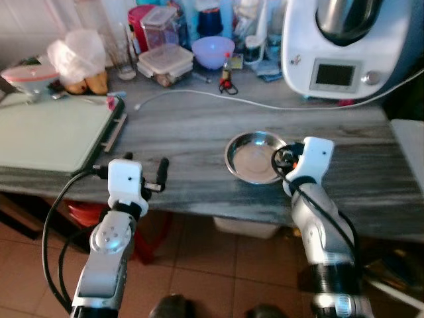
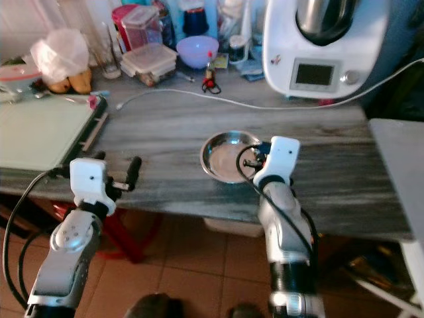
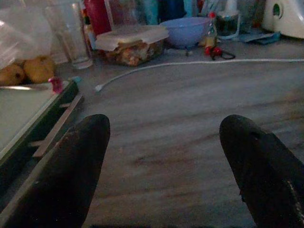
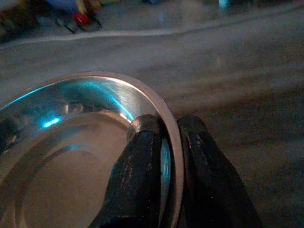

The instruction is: Setting the table

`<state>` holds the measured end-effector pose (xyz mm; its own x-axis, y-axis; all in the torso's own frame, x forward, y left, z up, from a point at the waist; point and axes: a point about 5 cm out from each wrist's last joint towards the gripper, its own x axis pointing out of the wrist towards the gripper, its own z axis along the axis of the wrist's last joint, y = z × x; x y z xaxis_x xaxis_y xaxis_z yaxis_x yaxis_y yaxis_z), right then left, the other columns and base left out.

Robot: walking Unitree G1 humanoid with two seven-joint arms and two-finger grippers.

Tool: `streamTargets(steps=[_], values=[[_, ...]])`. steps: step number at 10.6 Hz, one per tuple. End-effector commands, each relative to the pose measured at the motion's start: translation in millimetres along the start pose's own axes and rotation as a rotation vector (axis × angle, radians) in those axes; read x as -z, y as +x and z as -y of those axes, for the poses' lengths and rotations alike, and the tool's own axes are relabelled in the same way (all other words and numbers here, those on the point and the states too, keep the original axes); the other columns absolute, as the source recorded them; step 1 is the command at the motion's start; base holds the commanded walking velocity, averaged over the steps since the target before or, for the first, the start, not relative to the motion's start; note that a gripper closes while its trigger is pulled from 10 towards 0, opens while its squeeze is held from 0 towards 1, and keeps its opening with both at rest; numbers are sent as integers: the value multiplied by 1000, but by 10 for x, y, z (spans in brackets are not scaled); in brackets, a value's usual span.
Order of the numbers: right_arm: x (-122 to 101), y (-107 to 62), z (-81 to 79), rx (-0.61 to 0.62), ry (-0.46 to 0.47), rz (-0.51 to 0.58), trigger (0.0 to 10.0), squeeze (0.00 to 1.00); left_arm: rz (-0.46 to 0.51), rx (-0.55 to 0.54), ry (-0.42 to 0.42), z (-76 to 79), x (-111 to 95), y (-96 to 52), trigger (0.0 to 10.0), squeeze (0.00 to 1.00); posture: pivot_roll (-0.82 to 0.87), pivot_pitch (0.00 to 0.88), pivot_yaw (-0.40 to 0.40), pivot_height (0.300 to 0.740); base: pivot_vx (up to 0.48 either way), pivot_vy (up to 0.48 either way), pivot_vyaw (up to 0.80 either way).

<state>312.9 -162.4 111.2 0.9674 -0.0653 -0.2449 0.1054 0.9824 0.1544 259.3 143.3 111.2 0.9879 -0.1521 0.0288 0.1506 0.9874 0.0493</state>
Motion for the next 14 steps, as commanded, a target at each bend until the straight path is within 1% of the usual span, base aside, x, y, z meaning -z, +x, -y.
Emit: streamTargets(steps=[1, 3, 4, 5, 7, 8, 10, 11, 12, 13, 14], values=[[43, 42, 2, 4, 23, -51, 10000, 0, -10, 11, 4, 19, 13, -33, 10000, 0, -30, 62, 60, 740, 0, 0, 0], [84, 95, -66, -11, 5, -110, 10000, 0, -4, 12, 11, -3, -20, -23, 10000, 0, -19, 60, 61, 740, 0, 0, 0], [72, 104, -69, -13, 3, -106, 10000, 671, -5, 8, 14, -15, -16, -27, 10000, 0, -19, 59, 60, 740, 0, 0, 0], [72, 116, -63, -15, 25, -112, 10000, 1000, -10, 10, 14, 1, -3, -36, 10000, 0, -21, 56, 62, 740, 0, 0, 0], [45, 144, -65, -17, 39, -103, 10000, 1000, -11, 11, 12, 15, -9, -17, 10000, 0, -22, 53, 62, 740, 0, 0, 0], [7, 146, -84, -28, 42, -91, 10000, 1000, -29, -10, -1, -6, 14, -12, 10000, 0, -22, 52, 59, 740, 0, 0, 0], [-82, 104, -85, -53, 51, -33, 10000, 1000, -40, -32, -3, -21, 28, -21, 10000, 0, -23, 52, 56, 740, 0, 0, 0], [-116, 18, -48, -73, 48, 3, 10000, 1000, -53, -50, -5, -31, 48, -30, 10000, 0, -28, 52, 51, 740, 0, 0, 0], [-125, -133, -4, -95, 27, 40, 10000, 1000, -64, -59, -10, -32, 69, -44, 10000, 0, -39, 55, 50, 740, 0, 0, 0], [-138, -203, 15, -96, 14, 64, 10000, 1000, -65, -59, -12, -29, 69, -46, 10000, 0, -41, 56, 50, 740, 0, 0, 0], [-196, -302, 26, -106, -23, 132, 10000, 1000, -65, -59, -13, -31, 69, -46, 10000, 0, -48, 57, 50, 740, 0, 0, 0]])
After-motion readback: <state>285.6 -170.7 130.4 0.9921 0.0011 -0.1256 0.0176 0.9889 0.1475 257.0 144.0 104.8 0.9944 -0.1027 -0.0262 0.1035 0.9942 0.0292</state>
